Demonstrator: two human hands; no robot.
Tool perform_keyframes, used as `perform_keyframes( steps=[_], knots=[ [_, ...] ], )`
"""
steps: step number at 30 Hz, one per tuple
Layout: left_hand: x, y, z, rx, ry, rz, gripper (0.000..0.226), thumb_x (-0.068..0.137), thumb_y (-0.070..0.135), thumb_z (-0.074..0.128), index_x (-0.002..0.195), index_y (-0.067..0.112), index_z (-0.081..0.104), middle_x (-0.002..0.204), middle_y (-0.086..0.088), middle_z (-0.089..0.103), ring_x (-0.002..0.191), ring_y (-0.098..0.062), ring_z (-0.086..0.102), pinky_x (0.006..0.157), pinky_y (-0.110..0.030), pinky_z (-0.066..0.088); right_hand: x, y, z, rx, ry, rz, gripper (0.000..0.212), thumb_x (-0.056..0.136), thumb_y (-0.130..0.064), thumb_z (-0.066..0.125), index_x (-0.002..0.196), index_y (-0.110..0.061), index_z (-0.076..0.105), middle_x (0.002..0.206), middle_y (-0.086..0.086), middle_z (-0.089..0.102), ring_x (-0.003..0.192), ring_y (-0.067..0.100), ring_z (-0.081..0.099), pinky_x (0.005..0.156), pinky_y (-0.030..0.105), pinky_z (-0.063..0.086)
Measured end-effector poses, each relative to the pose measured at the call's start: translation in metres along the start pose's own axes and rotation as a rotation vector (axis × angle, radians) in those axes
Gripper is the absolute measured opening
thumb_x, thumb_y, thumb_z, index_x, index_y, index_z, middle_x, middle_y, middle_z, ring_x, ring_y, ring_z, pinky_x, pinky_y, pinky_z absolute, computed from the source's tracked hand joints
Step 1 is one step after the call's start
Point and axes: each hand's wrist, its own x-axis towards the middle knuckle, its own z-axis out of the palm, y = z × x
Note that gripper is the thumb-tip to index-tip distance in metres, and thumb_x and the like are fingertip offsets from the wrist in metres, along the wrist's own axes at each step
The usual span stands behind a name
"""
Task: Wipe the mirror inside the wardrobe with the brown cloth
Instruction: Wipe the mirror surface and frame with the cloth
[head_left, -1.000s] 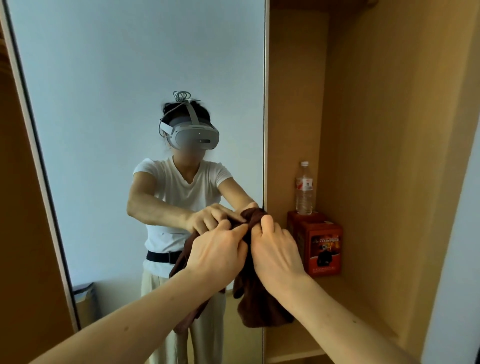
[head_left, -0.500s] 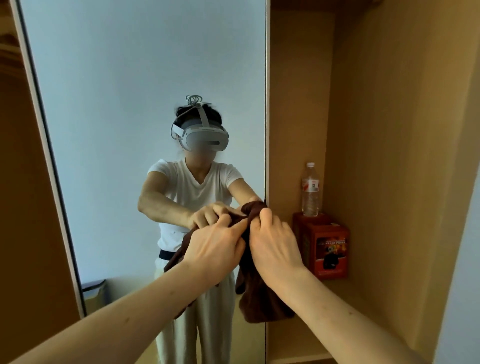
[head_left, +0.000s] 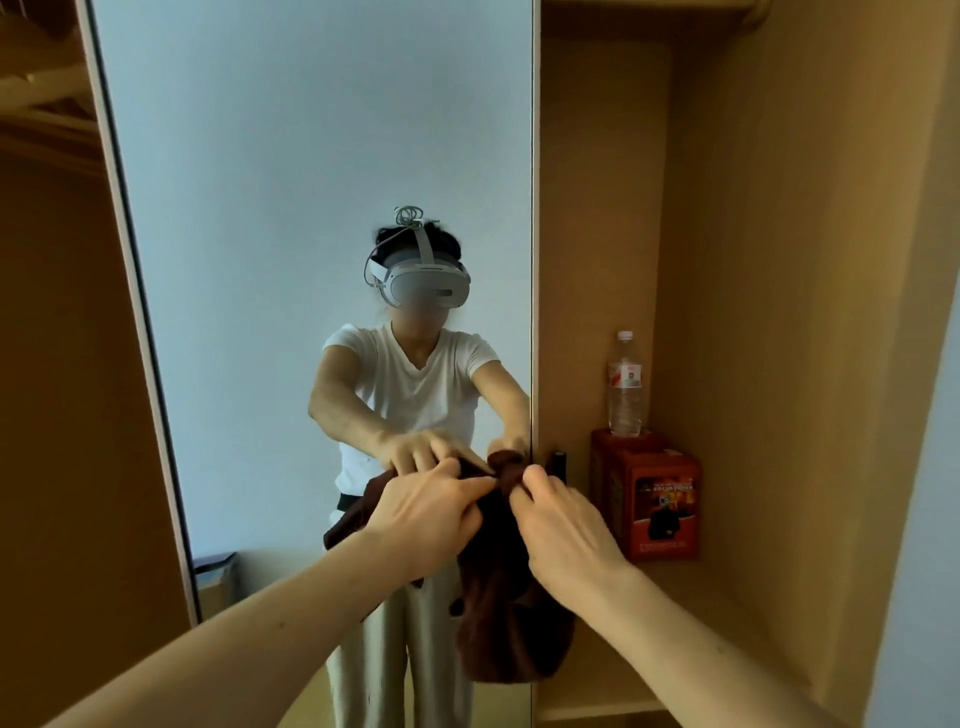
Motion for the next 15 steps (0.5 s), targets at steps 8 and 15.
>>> perform_keyframes(
  steps=[8, 15],
  knots=[
    [0.017, -0.015, -0.077, -0.809, 0.370, -0.042, 0.025, 0.083, 0.025, 0.059, 0.104, 0.027, 0.072, 0.117, 0.005, 0.063, 0.113, -0.008, 0.056, 0.101, -0.025, 0.043, 0.036, -0.009, -0.074, 1.261, -0.052, 0.088, 0.042, 0.083, -0.015, 0.070, 0.119, -0.020, 0.051, 0.116, 0.001, 0.057, 0.102, 0.010, 0.061, 0.079, 0.017, 0.051],
    [0.008, -0.064, -0.143, -0.298, 0.414, 0.036, 0.057, 0.065, 0.052, 0.059, 0.119, 0.040, 0.045, 0.109, 0.003, 0.047, 0.095, -0.026, 0.059, 0.084, -0.044, 0.051, 0.096, -0.009, -0.121, 0.767, 0.333, -0.054, 0.043, 0.075, 0.007, 0.061, 0.107, -0.021, 0.061, 0.098, -0.004, 0.061, 0.095, 0.015, 0.058, 0.082, 0.024, 0.045]
  ],
)
